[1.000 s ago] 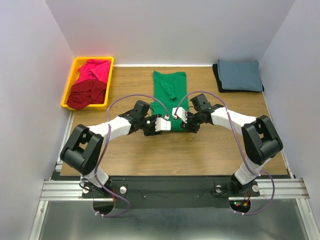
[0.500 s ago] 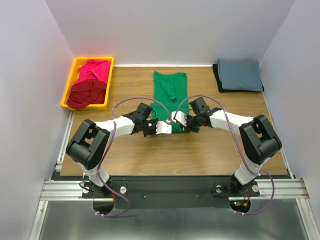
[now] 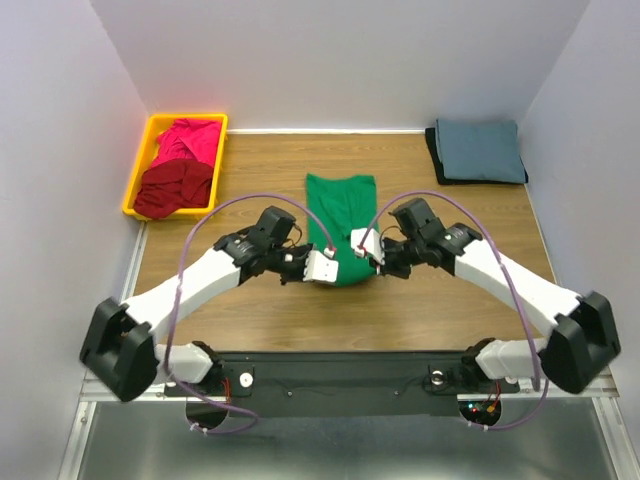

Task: Fold and stack the t-shirts
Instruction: Fold the tshirt

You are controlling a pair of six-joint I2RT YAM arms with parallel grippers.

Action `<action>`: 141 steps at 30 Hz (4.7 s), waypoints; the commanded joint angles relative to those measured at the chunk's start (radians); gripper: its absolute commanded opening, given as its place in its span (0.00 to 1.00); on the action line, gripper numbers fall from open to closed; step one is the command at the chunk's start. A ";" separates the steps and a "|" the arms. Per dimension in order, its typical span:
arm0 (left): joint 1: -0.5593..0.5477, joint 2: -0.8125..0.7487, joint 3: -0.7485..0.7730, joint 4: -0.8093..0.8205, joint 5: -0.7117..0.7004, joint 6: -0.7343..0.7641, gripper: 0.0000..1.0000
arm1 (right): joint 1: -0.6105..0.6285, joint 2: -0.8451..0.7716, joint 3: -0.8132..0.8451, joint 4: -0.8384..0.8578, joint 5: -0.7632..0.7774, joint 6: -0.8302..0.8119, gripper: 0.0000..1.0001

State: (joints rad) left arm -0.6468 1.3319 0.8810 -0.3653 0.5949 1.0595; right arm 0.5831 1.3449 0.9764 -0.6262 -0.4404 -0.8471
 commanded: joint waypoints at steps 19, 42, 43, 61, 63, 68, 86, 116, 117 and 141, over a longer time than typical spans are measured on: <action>0.148 -0.005 0.229 -0.310 0.235 0.010 0.00 | -0.012 -0.006 0.194 -0.241 -0.116 -0.001 0.00; 0.265 0.520 0.324 -0.258 0.240 -0.009 0.01 | -0.197 0.541 0.302 -0.170 -0.340 0.055 0.02; 0.247 0.463 0.258 -0.258 0.252 -0.006 0.01 | -0.183 0.507 0.248 -0.171 -0.348 0.080 0.02; 0.061 0.119 0.165 -0.138 0.221 -0.113 0.48 | -0.163 0.583 0.516 -0.155 -0.468 0.402 0.44; 0.017 0.144 0.158 -0.058 0.175 -0.159 0.48 | -0.163 0.660 0.567 -0.112 -0.487 0.460 0.43; -0.031 0.228 0.186 0.020 0.132 -0.200 0.54 | -0.161 0.764 0.627 -0.004 -0.486 0.598 0.41; -0.090 0.371 0.207 0.022 0.114 -0.190 0.22 | -0.160 0.919 0.541 0.105 -0.529 0.668 0.36; 0.006 0.397 0.317 0.167 -0.098 -0.125 0.00 | -0.158 0.935 0.492 0.108 -0.557 0.632 0.26; 0.007 0.409 0.314 0.173 -0.098 -0.127 0.00 | -0.158 0.935 0.495 0.106 -0.557 0.634 0.26; -0.001 0.286 0.286 0.120 -0.043 -0.082 0.00 | -0.195 1.063 0.653 0.100 -0.601 0.738 0.13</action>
State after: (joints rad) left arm -0.6456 1.6764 1.1275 -0.2447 0.5404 0.9581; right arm 0.3553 2.3516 1.6798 -0.5186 -1.0126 -0.0982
